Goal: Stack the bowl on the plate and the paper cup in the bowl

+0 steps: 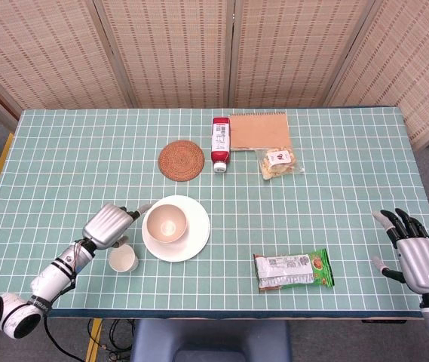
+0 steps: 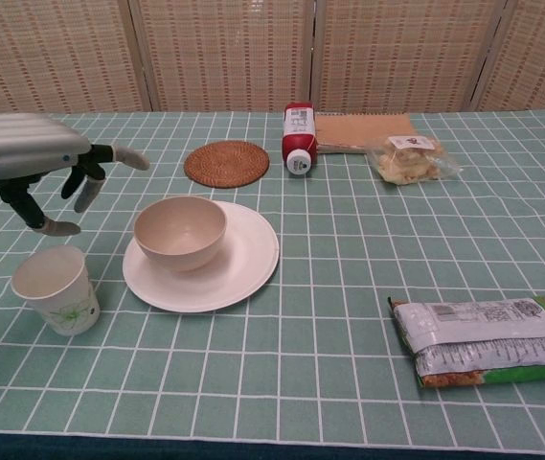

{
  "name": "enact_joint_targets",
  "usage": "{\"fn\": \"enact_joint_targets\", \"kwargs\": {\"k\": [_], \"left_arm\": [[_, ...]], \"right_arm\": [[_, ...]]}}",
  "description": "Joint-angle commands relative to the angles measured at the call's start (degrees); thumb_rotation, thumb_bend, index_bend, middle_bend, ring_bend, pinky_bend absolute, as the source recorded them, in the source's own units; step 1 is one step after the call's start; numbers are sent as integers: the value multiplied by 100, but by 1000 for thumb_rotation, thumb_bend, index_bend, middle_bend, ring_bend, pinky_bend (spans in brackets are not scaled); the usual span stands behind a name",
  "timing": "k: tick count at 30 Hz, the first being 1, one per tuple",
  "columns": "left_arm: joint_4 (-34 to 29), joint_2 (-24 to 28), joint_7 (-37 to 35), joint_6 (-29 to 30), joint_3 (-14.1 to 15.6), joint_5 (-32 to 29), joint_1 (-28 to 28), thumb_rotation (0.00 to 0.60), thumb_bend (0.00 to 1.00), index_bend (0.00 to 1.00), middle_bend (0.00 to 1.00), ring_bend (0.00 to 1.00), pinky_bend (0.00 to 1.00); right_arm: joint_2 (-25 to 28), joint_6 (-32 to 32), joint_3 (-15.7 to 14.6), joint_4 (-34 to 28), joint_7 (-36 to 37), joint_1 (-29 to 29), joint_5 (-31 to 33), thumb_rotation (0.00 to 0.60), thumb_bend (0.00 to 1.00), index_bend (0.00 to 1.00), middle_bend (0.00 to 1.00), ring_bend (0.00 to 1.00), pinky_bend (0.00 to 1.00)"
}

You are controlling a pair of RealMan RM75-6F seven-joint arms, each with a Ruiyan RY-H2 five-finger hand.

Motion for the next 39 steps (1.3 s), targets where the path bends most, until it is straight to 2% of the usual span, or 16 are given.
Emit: {"fn": "enact_joint_targets", "kwargs": {"k": [1,6,8,14,17,21,23,24,25,26,39], "left_arm": [[-235,215,-70,173,-2,23,137,600,178,61,346,359,583],[-554,535,-143,190,87,132,235,600,155,51,192,220,443],[-731,676,-203,190,140,191,284,577,149,42,146,187,403],[-1104,973,-260,190,317,435,408,391,148,32,84,132,346],[-1342,1154,-219,87,396,482,424,364,147,28,60,109,328],[-1533,1264,-171,4,469,487,476,382,147,28,33,96,321],[-1555,1271,-121,-61,496,454,488,467,147,27,12,85,317],[-1556,1263,-85,-90,509,431,496,538,147,27,4,79,312],[-1554,1239,-36,-125,525,394,511,581,147,27,0,72,306],[-1548,1209,-6,-142,534,364,526,596,147,26,0,69,303],[-1265,835,134,-344,502,111,563,600,147,23,0,52,287]], "right_arm": [[0,-4,4,-6,-9,8,-2,600,252,124,121,43,124],[-6,-15,6,-16,-18,25,-16,600,252,124,121,43,125],[-9,-20,6,-14,-20,30,-18,600,252,124,121,43,125],[-18,-47,9,-12,-18,59,-35,600,252,124,121,43,124],[-22,-49,12,-14,-20,68,-42,600,252,124,121,43,124],[-34,-63,4,0,-6,77,-46,600,252,124,121,43,125],[-38,-66,1,7,-1,78,-48,600,252,124,121,43,125],[-39,-62,1,11,-1,76,-47,600,252,124,121,43,124],[-39,-55,0,14,0,73,-46,600,252,125,121,43,124],[-37,-50,0,14,3,70,-47,600,252,124,121,43,124],[-15,-5,-12,-12,-3,41,-44,600,252,124,121,43,125]]}}
